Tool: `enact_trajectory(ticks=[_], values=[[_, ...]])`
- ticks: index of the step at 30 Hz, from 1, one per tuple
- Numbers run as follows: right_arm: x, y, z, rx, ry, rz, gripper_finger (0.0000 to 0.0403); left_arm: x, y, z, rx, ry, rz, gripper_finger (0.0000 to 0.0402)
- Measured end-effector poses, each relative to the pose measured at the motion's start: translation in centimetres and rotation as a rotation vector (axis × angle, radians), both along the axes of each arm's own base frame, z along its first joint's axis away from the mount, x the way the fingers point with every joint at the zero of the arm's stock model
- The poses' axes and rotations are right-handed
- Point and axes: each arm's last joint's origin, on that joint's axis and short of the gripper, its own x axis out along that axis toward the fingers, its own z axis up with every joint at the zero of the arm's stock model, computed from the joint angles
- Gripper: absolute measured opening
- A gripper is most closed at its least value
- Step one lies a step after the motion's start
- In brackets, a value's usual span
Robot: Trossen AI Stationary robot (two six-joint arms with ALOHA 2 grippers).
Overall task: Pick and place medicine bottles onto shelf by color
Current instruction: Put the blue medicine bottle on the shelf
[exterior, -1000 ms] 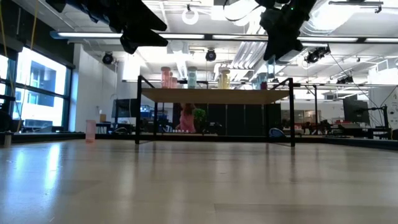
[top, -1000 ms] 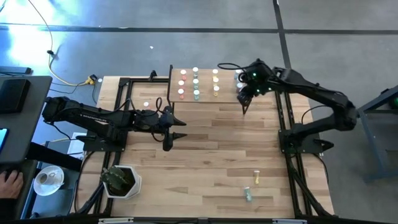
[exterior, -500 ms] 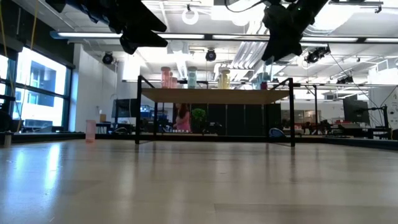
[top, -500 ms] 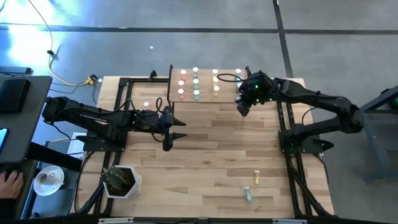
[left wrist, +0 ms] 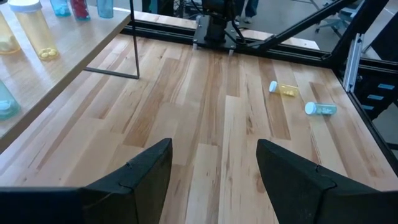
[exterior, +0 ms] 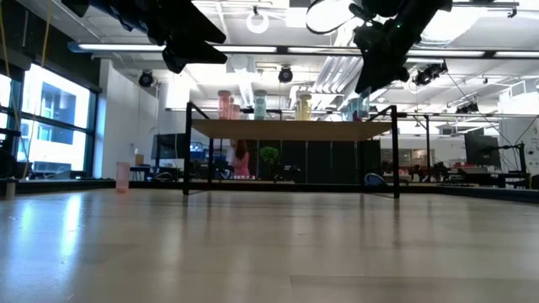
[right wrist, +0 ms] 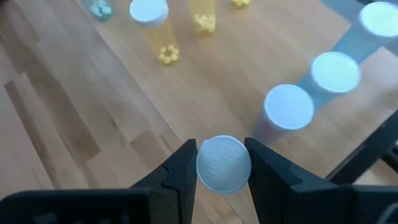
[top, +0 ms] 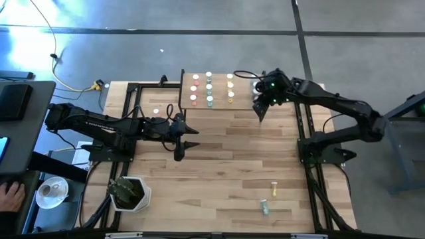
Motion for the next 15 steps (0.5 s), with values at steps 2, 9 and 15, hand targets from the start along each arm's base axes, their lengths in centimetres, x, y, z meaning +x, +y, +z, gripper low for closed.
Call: enact_trajectory(ticks=[2, 9, 15], values=[[0.23, -0.04, -0.21, 0.01, 0.003, 0.008, 0.0106, 0.0, 0.01, 0.0, 0.0, 0.0, 0.001, 0.0225], [0.78, -0.35, -0.83, 0.022, 0.027, 0.012, 0.0106, -0.01, 0.02, 0.01, 0.001, 0.0, 0.002, 0.0225], [0.65, -0.35, -0.78, 0.029, 0.026, -0.004, 0.0107, 0.0, 0.01, 0.0, 0.001, 0.0, 0.002, 0.0225]])
